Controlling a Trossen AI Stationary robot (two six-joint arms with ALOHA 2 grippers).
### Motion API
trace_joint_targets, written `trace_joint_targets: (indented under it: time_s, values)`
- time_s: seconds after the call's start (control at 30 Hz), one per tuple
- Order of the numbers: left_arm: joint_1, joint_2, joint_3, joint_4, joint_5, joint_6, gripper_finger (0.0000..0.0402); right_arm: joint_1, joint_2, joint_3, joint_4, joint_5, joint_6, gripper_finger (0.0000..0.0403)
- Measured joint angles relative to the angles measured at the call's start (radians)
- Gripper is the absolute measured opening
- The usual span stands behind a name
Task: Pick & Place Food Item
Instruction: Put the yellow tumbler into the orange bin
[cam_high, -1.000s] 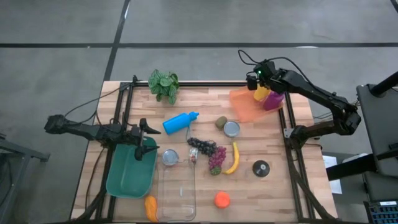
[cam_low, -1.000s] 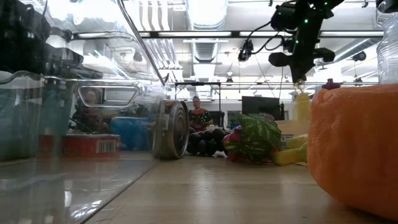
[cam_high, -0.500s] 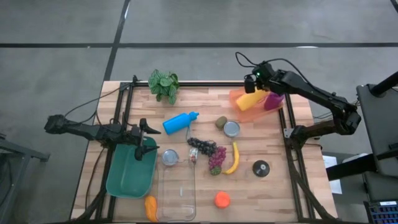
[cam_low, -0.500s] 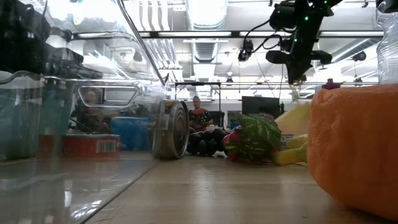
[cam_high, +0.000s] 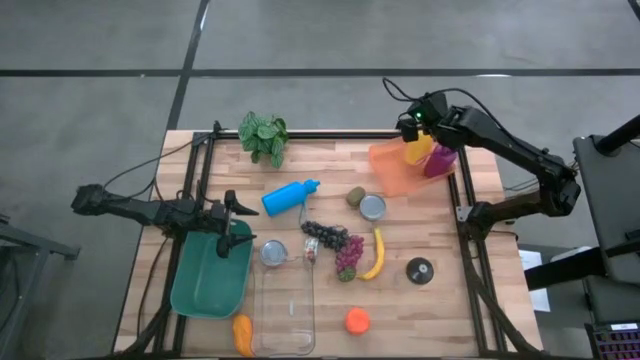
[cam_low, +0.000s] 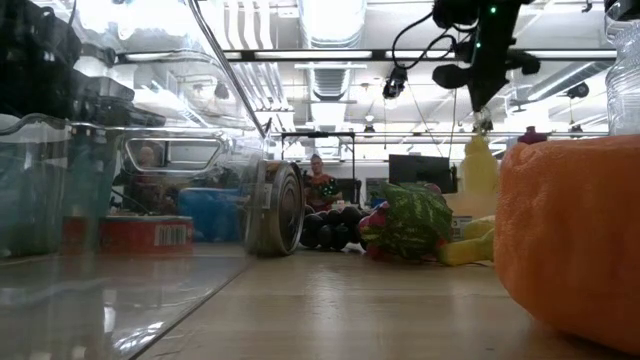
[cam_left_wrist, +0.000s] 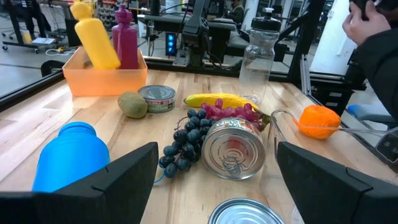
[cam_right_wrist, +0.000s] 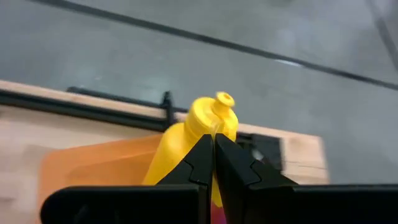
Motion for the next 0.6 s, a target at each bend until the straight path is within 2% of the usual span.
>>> trace_joint_targets:
  time_s: [0.33, 0.6]
  values:
    - [0.000, 0.000, 0.000, 0.000, 0.000, 0.000, 0.0336, -0.001, 0.001, -0.013, -0.012, 0.154, -0.021, 0.0011]
    - [0.000, 0.000, 0.000, 0.000, 0.000, 0.000, 0.0336, -0.002, 0.002, -0.023, 0.093, 0.208, -0.184, 0.0011]
